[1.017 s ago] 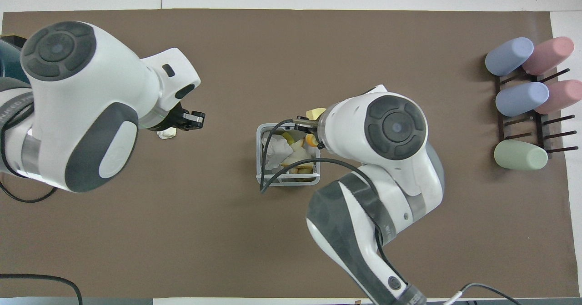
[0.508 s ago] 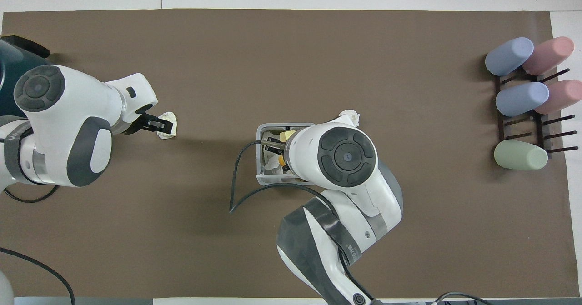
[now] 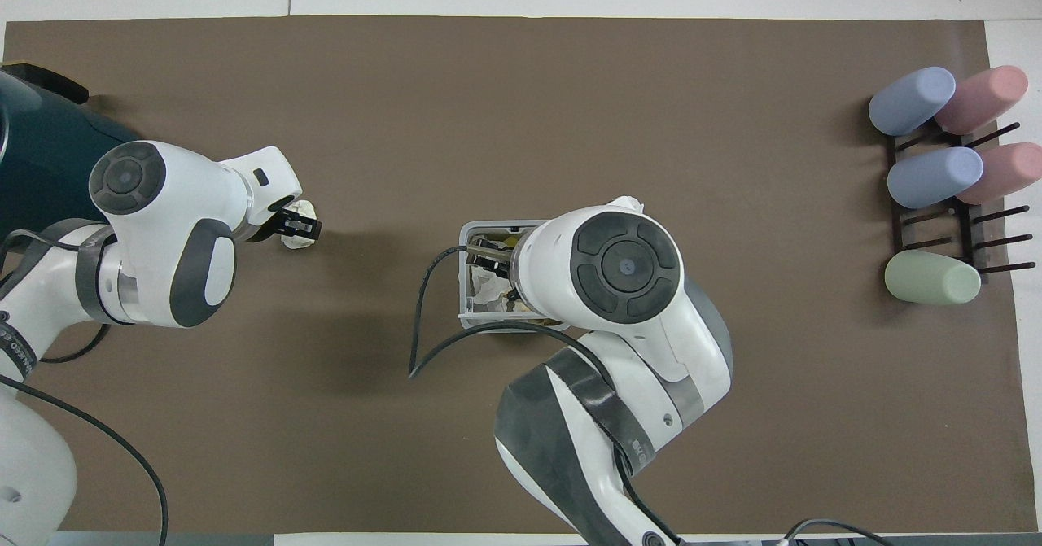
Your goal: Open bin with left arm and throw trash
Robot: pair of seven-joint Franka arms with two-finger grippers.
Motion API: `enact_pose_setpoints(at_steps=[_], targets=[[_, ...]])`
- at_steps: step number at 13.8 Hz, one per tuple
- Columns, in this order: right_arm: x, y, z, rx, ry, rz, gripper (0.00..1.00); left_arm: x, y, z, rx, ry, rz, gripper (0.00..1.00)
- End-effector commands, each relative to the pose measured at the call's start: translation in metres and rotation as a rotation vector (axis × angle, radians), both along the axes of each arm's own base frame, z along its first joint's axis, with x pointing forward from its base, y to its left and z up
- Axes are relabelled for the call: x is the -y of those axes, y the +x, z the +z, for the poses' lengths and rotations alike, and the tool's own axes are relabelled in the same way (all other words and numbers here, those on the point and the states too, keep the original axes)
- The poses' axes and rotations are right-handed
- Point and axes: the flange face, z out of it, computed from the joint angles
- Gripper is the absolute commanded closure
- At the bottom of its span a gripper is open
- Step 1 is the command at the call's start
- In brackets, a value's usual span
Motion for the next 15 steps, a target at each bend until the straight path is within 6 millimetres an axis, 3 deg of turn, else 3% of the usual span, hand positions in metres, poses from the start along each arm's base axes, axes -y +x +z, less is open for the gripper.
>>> enact_pose_setpoints(at_steps=[1, 2, 5, 6, 8, 10, 12, 15], targets=[[-0.003, 0.004, 0.006, -0.010, 0.006, -0.002, 0.00, -0.003, -0.001, 0.001, 0.027, 0.036, -0.037, 0.92], [-0.006, 0.003, 0.007, -0.009, 0.007, 0.003, 0.00, -0.004, -0.001, 0.001, 0.025, 0.038, -0.036, 1.00], [-0.007, 0.005, 0.010, 0.000, 0.009, 0.010, 0.00, -0.004, 0.003, 0.006, 0.030, 0.036, -0.028, 1.00], [0.000, 0.011, 0.009, 0.009, 0.004, 0.016, 0.00, -0.003, 0.006, 0.016, 0.039, 0.035, -0.014, 1.00], [0.038, 0.036, 0.002, 0.042, -0.029, 0.072, 0.00, 0.003, 0.018, 0.052, -0.006, 0.031, 0.035, 1.00], [0.083, 0.059, -0.007, 0.067, -0.050, 0.148, 0.00, 0.026, 0.031, 0.106, -0.054, -0.058, 0.128, 1.00], [0.127, 0.075, -0.028, 0.090, -0.060, 0.148, 0.00, 0.066, 0.031, 0.152, -0.076, -0.149, 0.201, 1.00], [0.155, 0.097, -0.078, 0.065, -0.068, 0.092, 0.00, 0.145, 0.006, 0.168, -0.098, -0.215, 0.266, 1.00]])
